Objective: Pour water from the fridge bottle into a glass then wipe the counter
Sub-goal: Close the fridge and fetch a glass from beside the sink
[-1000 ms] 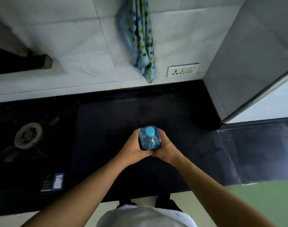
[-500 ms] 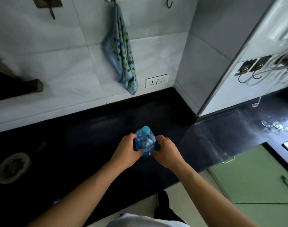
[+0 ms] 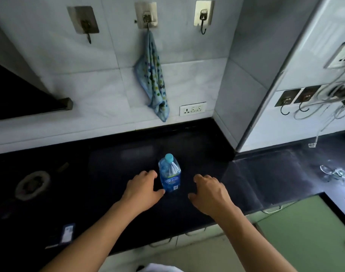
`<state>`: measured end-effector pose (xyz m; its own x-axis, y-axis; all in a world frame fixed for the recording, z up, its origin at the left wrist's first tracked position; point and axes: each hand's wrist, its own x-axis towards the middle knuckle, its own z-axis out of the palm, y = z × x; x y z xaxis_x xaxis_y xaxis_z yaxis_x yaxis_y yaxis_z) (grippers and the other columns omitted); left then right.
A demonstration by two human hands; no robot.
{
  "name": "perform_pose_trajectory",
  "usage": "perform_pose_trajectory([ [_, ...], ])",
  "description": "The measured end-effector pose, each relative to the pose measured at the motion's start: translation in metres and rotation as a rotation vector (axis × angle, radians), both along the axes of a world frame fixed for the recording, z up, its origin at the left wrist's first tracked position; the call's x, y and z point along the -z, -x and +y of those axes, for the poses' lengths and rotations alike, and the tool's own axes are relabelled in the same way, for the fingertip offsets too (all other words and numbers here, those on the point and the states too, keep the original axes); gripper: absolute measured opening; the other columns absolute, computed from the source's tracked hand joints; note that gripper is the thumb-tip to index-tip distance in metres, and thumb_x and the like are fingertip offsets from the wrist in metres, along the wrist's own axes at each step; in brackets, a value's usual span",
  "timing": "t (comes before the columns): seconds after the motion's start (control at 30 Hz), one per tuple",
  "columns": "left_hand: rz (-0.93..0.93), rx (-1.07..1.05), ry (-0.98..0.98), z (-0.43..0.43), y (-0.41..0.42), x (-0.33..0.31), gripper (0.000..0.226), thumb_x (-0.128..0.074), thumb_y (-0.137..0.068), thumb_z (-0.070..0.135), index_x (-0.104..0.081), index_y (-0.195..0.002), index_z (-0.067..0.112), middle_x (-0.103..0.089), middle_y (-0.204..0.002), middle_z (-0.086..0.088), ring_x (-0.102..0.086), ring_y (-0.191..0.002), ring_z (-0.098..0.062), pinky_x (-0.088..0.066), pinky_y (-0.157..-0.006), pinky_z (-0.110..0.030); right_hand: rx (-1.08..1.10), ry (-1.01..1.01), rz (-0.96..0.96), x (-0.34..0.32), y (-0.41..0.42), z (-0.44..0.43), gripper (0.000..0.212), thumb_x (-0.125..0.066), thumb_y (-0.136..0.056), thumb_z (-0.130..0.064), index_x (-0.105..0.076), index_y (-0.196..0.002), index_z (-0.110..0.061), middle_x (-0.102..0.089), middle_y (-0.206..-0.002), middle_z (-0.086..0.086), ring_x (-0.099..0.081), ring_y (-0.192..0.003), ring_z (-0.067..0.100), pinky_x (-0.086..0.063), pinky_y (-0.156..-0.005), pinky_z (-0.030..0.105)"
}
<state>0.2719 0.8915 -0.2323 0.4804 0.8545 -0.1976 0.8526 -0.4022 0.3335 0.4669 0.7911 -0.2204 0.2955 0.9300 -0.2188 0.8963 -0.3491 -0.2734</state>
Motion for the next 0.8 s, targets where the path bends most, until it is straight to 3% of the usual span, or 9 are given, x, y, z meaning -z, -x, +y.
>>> perform_pose_trajectory([
  [0.3, -0.012, -0.121, -0.031, -0.067, -0.047, -0.014, 0.055, -0.067, -0.087, 0.054, -0.051, -0.130, 0.025, -0.056, -0.119, 0.005, -0.058, -0.101, -0.015, -0.049, -0.087, -0.034, -0.102, -0.062, 0.018, -0.015, -0.053, -0.046, 0.044, -0.065, -0.089, -0.044, -0.054, -0.123, -0.017, -0.062, -0.111, 0.005, -0.058, -0.107, 0.028, -0.046, -0.088, 0.041],
  [0.47, -0.021, -0.183, -0.036, -0.095, -0.051, -0.028, 0.059, -0.066, -0.087, 0.055, -0.049, -0.135, 0.025, -0.056, -0.125, 0.004, -0.058, -0.108, -0.017, -0.050, -0.092, -0.037, -0.180, -0.090, 0.055, -0.020, -0.056, -0.061, 0.043, -0.066, -0.088, -0.044, -0.055, -0.119, -0.017, -0.061, -0.107, 0.004, -0.058, -0.105, 0.028, -0.047, -0.088, 0.040],
  [0.63, 0.007, -0.313, -0.089, -0.116, -0.014, -0.054, 0.062, -0.065, -0.087, 0.057, -0.047, -0.138, 0.025, -0.056, -0.130, 0.002, -0.061, -0.104, -0.018, -0.050, -0.094, -0.039, -0.318, -0.131, 0.109, -0.035, -0.023, -0.059, 0.044, -0.065, -0.089, -0.045, -0.054, -0.124, -0.020, -0.061, -0.109, 0.002, -0.058, -0.106, 0.024, -0.047, -0.090, 0.037],
  [0.8, 0.106, -0.480, -0.112, -0.141, 0.066, -0.079, 0.063, -0.063, -0.087, 0.059, -0.046, -0.137, 0.026, -0.057, -0.127, 0.001, -0.058, -0.113, -0.022, -0.048, -0.096, -0.040, -0.528, -0.151, 0.104, -0.060, 0.044, -0.045, 0.040, -0.065, -0.089, -0.044, -0.054, -0.116, -0.017, -0.060, -0.106, 0.004, -0.060, -0.101, 0.025, -0.052, -0.088, 0.039],
])
